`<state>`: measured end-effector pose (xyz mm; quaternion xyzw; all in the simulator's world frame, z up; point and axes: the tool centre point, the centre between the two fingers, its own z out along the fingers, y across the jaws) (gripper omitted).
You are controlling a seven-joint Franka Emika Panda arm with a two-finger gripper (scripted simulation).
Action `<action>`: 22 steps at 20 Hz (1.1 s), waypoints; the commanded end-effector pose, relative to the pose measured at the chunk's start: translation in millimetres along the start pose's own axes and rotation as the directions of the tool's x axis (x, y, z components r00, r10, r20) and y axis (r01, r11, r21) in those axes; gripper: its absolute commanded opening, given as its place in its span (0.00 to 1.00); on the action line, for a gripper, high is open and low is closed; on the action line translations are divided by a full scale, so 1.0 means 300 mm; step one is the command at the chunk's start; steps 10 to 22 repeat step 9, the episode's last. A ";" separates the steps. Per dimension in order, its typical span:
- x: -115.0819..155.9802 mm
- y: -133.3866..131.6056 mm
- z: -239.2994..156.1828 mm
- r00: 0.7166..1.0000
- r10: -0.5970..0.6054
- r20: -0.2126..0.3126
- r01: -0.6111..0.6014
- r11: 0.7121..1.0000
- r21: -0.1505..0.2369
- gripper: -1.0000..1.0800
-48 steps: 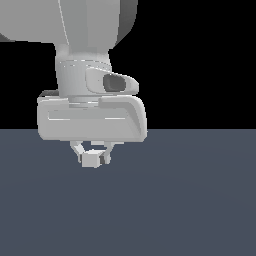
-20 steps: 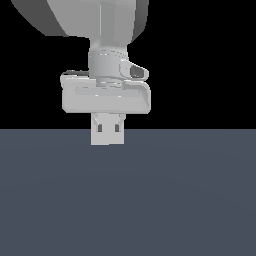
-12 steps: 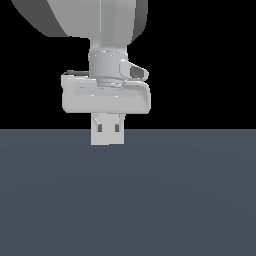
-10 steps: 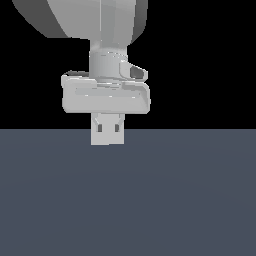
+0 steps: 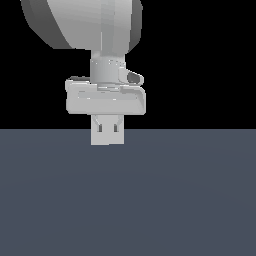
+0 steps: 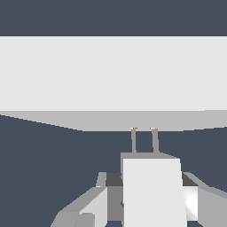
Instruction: Plug the charger into the wall socket.
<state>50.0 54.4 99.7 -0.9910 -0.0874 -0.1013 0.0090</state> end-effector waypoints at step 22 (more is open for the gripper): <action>0.058 0.000 0.011 1.000 -0.001 0.000 0.001 1.000 0.000 0.00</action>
